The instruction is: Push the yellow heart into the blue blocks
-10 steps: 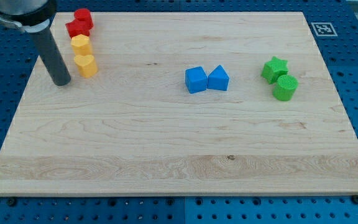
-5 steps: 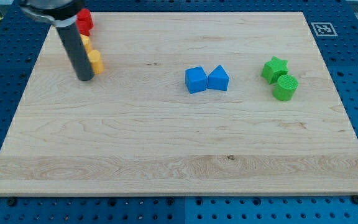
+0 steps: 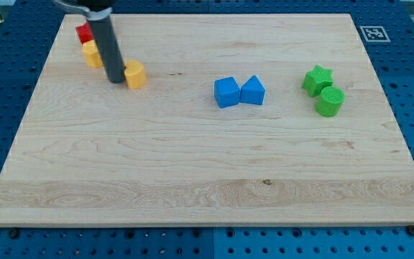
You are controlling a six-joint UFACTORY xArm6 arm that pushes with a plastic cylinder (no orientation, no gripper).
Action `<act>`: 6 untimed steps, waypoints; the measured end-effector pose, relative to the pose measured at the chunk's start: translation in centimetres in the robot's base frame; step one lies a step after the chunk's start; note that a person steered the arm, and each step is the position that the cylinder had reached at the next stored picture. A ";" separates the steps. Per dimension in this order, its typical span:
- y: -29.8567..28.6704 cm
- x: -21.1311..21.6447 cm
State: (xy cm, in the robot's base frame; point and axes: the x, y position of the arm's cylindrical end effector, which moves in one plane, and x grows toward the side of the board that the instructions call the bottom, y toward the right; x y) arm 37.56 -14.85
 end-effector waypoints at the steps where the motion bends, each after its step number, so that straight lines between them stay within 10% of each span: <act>1: 0.1 0.0; 6: 4.1 0.9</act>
State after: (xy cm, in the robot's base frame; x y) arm 38.43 -10.72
